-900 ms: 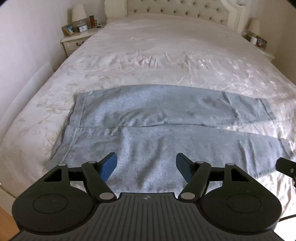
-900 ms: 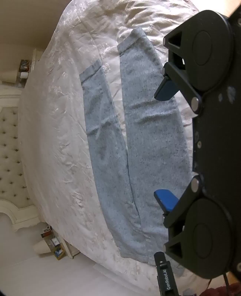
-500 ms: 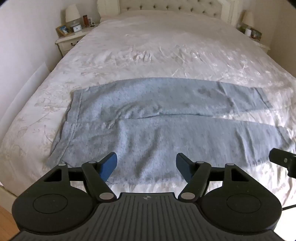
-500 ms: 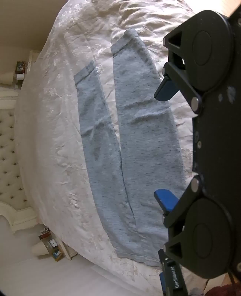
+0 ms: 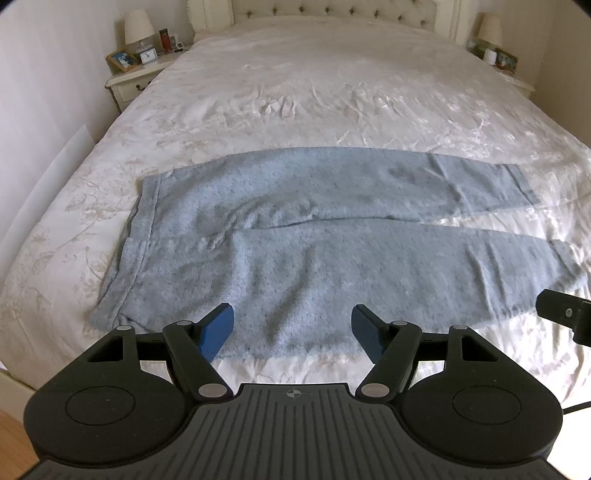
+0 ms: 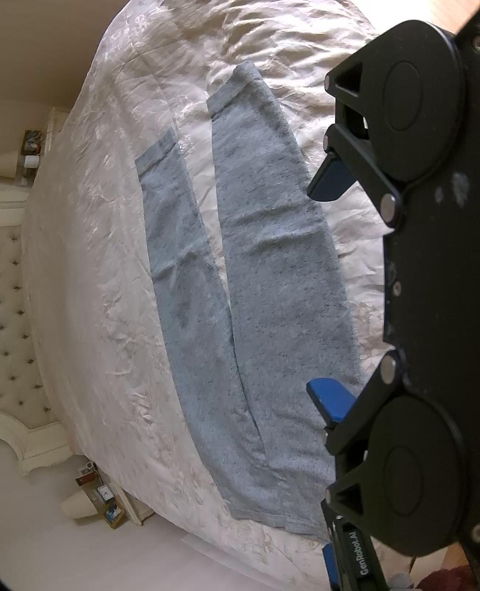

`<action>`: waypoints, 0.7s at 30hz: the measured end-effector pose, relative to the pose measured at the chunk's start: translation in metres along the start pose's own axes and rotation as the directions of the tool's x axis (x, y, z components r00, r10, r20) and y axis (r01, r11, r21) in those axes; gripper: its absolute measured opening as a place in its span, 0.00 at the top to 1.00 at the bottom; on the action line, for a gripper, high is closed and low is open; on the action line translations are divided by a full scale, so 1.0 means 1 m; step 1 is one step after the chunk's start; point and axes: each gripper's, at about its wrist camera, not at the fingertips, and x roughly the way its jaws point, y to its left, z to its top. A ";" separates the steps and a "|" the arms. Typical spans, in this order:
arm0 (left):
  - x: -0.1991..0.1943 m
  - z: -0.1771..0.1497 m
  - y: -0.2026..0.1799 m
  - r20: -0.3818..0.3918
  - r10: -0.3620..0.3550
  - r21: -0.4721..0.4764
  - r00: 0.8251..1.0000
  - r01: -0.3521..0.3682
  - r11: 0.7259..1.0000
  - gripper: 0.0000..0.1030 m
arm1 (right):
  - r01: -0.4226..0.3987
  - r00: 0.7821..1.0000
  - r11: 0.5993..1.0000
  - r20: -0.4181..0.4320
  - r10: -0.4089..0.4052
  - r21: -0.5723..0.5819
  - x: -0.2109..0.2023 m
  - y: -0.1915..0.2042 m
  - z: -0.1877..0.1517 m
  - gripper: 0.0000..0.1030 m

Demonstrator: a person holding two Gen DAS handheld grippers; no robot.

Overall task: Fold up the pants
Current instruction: 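Move both grippers open over the grey sweatpants toward the waistband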

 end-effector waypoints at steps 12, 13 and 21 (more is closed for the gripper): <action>0.001 -0.005 0.000 -0.007 -0.006 0.000 1.000 0.006 1.000 0.33 | 0.001 1.000 1.000 0.003 -0.001 0.004 -0.002 -0.001 -0.004 0.00; 0.001 -0.005 0.000 -0.008 -0.007 0.001 1.000 0.007 1.000 0.33 | 0.001 1.000 1.000 0.004 -0.001 0.005 -0.002 -0.001 -0.004 0.00; 0.003 -0.005 0.001 -0.018 -0.009 0.003 1.000 0.009 1.000 0.33 | 0.001 1.000 1.000 0.000 -0.001 0.015 -0.001 -0.001 -0.006 0.00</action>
